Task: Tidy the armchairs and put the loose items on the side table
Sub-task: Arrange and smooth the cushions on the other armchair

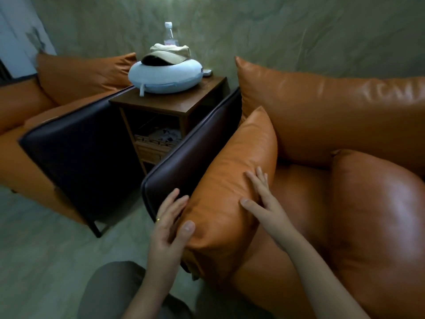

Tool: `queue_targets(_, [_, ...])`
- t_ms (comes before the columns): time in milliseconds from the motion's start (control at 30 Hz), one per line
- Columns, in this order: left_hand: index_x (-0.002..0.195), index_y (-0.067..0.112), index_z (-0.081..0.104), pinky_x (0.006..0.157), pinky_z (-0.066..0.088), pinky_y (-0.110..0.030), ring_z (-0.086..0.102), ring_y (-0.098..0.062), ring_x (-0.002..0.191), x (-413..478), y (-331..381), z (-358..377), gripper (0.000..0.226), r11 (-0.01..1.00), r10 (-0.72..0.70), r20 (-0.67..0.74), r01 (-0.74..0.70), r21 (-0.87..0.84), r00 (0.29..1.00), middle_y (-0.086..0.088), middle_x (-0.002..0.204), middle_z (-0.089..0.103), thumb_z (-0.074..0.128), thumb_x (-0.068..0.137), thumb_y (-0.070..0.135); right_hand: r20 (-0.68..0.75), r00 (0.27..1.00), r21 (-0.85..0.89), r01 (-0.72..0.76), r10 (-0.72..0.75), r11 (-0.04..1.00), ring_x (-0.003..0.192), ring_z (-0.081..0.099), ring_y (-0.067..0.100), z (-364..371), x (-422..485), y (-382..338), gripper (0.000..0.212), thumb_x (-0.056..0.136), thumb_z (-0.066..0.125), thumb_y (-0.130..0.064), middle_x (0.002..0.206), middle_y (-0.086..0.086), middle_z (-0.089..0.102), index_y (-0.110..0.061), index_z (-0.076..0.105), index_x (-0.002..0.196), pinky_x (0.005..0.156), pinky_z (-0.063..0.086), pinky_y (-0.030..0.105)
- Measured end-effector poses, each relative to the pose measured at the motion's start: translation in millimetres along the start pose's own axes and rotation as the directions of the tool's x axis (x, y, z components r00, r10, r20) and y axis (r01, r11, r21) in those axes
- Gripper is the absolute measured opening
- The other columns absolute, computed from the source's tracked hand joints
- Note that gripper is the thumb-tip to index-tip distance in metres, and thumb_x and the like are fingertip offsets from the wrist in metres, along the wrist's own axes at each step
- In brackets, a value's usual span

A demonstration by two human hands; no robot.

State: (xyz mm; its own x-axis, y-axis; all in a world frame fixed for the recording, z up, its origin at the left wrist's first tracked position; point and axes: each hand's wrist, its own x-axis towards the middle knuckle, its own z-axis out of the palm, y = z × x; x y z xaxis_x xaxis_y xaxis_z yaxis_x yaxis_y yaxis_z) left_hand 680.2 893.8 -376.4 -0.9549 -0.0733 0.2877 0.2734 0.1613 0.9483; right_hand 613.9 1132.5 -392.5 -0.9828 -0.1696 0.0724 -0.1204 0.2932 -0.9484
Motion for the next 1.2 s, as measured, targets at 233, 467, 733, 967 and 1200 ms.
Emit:
queue_targets(233, [0.124, 0.052, 0.056, 0.101, 0.036, -0.029, 0.030, 0.014, 0.133, 3, -4, -28, 0.059, 0.910, 0.129, -0.001, -0.118, 0.398, 0.992, 0.026, 0.152, 0.024, 0.076, 0.070, 0.063, -0.112, 0.993, -0.144, 0.014, -0.030, 0.990, 0.148, -0.019, -0.004, 42, 27, -2, 0.064, 0.087, 0.049, -0.073, 0.161, -0.033, -0.007, -0.065, 0.022, 0.145, 0.122, -0.005, 0.056])
queue_targets(467, [0.128, 0.057, 0.050, 0.104, 0.045, -0.044, 0.030, 0.005, 0.137, 4, -30, -35, 0.064, 0.858, 0.114, 0.105, -0.151, 0.492, 0.988, 0.030, 0.147, 0.027, 0.069, 0.068, 0.070, -0.203, 0.976, -0.031, -0.085, 0.077, 0.996, 0.151, -0.016, 0.006, 53, 17, 15, 0.074, 0.084, 0.044, -0.082, 0.158, -0.035, -0.011, -0.066, 0.010, 0.148, 0.121, 0.004, 0.051])
queue_targets(733, [0.126, 0.051, 0.052, 0.098, 0.030, -0.008, 0.029, 0.021, 0.127, 42, -28, 8, 0.065, 0.870, 0.117, 0.062, -0.132, 0.475, 0.991, 0.029, 0.141, 0.037, 0.085, 0.073, 0.035, -0.206, 0.973, -0.059, -0.121, 0.107, 0.991, 0.154, -0.009, 0.016, 21, 58, 13, 0.072, 0.089, 0.048, -0.067, 0.166, -0.020, -0.006, -0.055, 0.016, 0.153, 0.123, 0.005, 0.047])
queue_targets(967, [0.127, 0.043, 0.062, 0.117, 0.027, -0.041, 0.036, -0.009, 0.138, 42, -2, -5, 0.053, 0.755, 0.026, 0.083, -0.074, 0.652, 0.996, 0.023, 0.140, 0.045, 0.077, 0.076, 0.050, -0.159, 0.984, -0.118, -0.101, 0.081, 0.988, 0.154, 0.010, 0.013, 2, 40, 9, 0.069, 0.098, 0.054, -0.049, 0.166, -0.013, 0.014, -0.049, 0.016, 0.156, 0.125, 0.019, 0.044])
queue_targets(1200, [0.118, 0.033, 0.068, 0.123, 0.008, -0.037, 0.041, -0.006, 0.137, 37, 33, 61, 0.027, 0.728, 0.139, 0.322, -0.317, 0.607, 0.936, 0.019, 0.130, 0.057, 0.062, 0.094, 0.044, -0.318, 0.947, -0.253, -0.134, 0.048, 0.958, 0.153, 0.012, 0.007, -60, -65, -19, 0.072, 0.099, 0.056, -0.035, 0.161, -0.021, 0.024, -0.060, 0.013, 0.151, 0.123, 0.024, 0.041])
